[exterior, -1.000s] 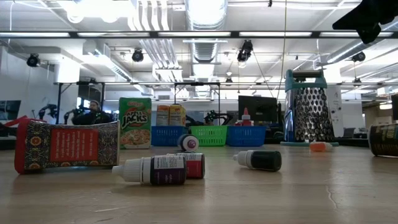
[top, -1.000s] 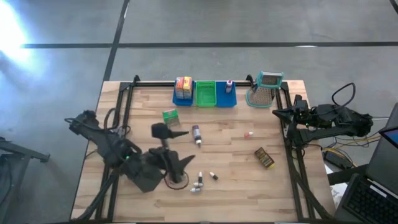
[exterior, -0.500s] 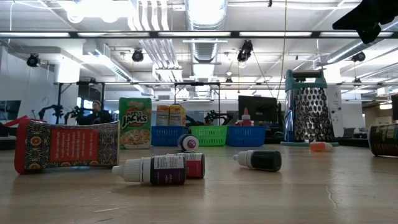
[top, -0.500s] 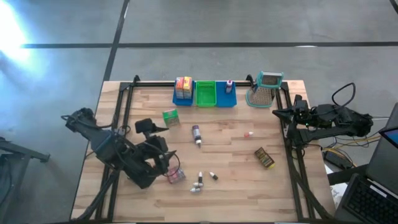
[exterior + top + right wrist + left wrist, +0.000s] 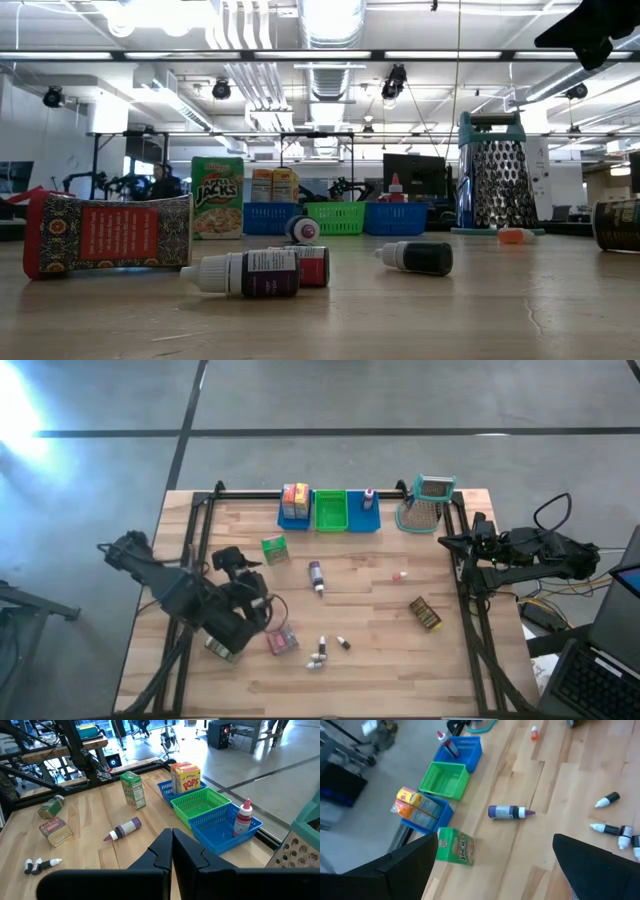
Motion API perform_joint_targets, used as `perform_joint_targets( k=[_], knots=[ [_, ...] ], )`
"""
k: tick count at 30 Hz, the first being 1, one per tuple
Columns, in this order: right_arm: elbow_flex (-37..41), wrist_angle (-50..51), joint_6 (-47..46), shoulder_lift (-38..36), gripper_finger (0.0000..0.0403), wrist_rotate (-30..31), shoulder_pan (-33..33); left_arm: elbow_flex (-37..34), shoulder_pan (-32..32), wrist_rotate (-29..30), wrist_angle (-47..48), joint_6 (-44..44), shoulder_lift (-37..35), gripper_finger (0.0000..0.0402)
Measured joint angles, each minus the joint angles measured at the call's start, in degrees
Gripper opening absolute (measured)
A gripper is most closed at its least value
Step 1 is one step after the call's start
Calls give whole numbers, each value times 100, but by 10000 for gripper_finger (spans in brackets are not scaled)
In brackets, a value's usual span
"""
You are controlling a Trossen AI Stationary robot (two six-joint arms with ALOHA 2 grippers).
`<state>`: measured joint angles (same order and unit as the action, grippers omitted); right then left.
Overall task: Pick & Place Kitchen Items
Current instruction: Put the large purple food coloring into the right blue bin
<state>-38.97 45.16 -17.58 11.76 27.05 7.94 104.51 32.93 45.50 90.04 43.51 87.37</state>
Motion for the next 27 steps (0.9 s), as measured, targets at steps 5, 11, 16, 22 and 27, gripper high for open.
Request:
perform_joint_targets(
  k=[5, 11, 16, 22, 27],
  knots=[
    [0, -2, 0, -1, 8, -1, 0, -128, -254, -667, 4, 116, -288, 399],
    [0, -2, 0, 1, 8, -1, 1, -657, -553, -732, 2, 106, -589, 399],
    [-2, -2, 0, -1, 8, -1, 2, -1087, -1354, -1152, -89, -414, -717, 399],
    [1, -2, 0, 1, 8, -1, 0, -1547, -2585, -1937, -855, -1765, -780, 399],
    [-2, -2, 0, 1, 8, -1, 2, -1943, -3765, -2680, -1389, -2754, -795, 399]
  ],
)
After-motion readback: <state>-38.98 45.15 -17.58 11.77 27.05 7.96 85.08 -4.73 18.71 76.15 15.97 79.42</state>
